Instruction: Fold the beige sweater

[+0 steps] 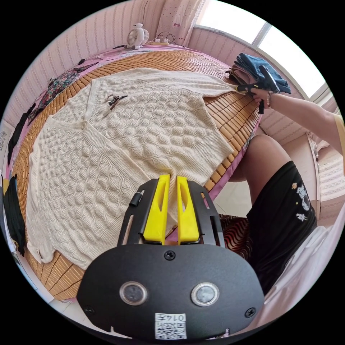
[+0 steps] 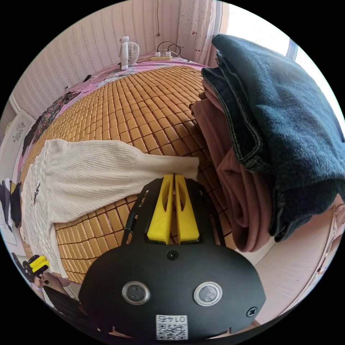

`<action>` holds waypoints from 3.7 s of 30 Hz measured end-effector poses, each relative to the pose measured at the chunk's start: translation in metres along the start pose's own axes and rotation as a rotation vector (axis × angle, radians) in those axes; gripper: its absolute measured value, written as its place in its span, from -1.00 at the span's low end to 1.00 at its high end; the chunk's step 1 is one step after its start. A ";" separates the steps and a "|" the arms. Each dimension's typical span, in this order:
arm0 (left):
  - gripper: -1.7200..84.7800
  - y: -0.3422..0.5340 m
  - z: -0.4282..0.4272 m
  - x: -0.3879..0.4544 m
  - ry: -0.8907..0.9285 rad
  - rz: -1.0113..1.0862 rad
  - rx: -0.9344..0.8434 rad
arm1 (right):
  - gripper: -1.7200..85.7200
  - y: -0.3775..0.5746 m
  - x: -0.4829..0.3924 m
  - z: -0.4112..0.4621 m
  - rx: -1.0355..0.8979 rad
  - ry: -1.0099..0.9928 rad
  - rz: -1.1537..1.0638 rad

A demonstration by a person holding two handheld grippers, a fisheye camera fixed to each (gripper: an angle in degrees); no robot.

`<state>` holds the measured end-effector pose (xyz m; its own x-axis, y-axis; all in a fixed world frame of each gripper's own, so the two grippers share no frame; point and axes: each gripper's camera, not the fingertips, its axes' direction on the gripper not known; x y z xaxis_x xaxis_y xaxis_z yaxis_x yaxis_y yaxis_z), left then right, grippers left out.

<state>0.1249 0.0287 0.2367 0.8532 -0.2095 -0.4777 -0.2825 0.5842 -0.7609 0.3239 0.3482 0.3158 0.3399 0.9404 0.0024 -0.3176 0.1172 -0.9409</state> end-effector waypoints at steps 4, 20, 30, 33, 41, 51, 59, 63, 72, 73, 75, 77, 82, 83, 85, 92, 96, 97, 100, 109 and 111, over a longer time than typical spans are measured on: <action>-0.92 0.006 -0.013 -0.017 0.027 -0.075 0.037 | -0.96 0.003 0.009 0.002 0.003 -0.060 0.019; -0.82 0.205 -0.197 -0.280 -0.326 -0.737 0.329 | -0.96 0.118 -0.138 -0.059 0.011 -0.479 -0.435; -0.88 0.262 -0.210 -0.427 -0.354 -1.025 0.237 | -0.85 0.174 -0.438 -0.049 -0.040 -0.856 -0.950; -0.94 0.288 -0.231 -0.443 -0.380 -0.991 0.253 | -0.83 0.187 -0.491 -0.054 -0.077 -0.910 -1.091; -0.86 0.470 -0.322 -0.459 -0.464 -1.379 0.599 | -0.81 0.217 -0.556 -0.040 -0.188 -0.909 -1.257; -0.73 0.431 -0.266 -0.485 -0.223 -1.265 0.497 | -0.82 0.252 -0.599 -0.043 -0.127 -0.810 -1.431; -0.91 0.405 -0.255 -0.491 -0.334 -1.255 0.316 | -0.85 0.227 -0.546 -0.027 -0.233 -0.835 -1.193; -0.95 0.384 -0.275 -0.457 -0.251 -1.166 0.501 | -0.87 0.195 -0.506 -0.018 -0.251 -0.867 -1.011; -0.91 0.152 -0.252 -0.247 0.233 -0.400 0.743 | -0.82 0.143 -0.410 -0.015 -0.146 -0.798 -0.701; -0.90 0.136 -0.237 -0.230 0.323 -0.367 0.729 | -0.82 0.141 -0.405 -0.014 -0.146 -0.781 -0.682; -0.88 0.126 -0.211 -0.216 0.376 -0.401 0.649 | -0.80 0.135 -0.389 -0.007 -0.155 -0.763 -0.616; -0.85 0.136 -0.187 -0.201 0.328 -0.440 0.558 | -0.79 0.134 -0.384 -0.004 -0.158 -0.757 -0.595; -0.81 0.158 -0.168 -0.187 0.022 -0.466 0.363 | -0.76 0.130 -0.392 0.001 -0.085 -0.616 -0.602; -0.80 0.157 -0.168 -0.181 -0.056 -0.435 0.313 | -0.76 0.127 -0.394 0.001 -0.052 -0.558 -0.590; -0.79 0.153 -0.168 -0.172 -0.162 -0.398 0.269 | -0.79 0.124 -0.400 0.000 -0.025 -0.501 -0.600; -0.79 0.129 -0.107 -0.181 -0.241 -0.477 0.093 | -0.94 0.128 -0.428 0.004 -0.070 -0.389 -0.802; -0.80 0.120 -0.097 -0.171 -0.280 -0.466 0.125 | -0.94 0.135 -0.427 -0.020 -0.021 -0.417 -0.904; -0.81 0.117 -0.095 -0.167 -0.282 -0.457 0.117 | -0.94 0.134 -0.425 -0.023 -0.011 -0.435 -0.907; -0.81 0.111 -0.092 -0.159 -0.306 -0.435 0.092 | -0.95 0.119 -0.418 -0.044 0.036 -0.558 -0.869; -0.82 0.081 -0.153 -0.113 -0.231 -0.372 0.344 | -0.94 0.039 -0.337 -0.141 0.353 -0.732 -0.715; -0.81 0.074 -0.157 -0.100 -0.200 -0.332 0.383 | -0.92 0.028 -0.303 -0.120 0.310 -0.559 -0.638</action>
<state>-0.0502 -0.0301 0.1599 0.9466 -0.3004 -0.1174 0.1651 0.7638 -0.6240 0.3183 0.0287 0.2479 0.0793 0.6757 0.7329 -0.4678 0.6745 -0.5712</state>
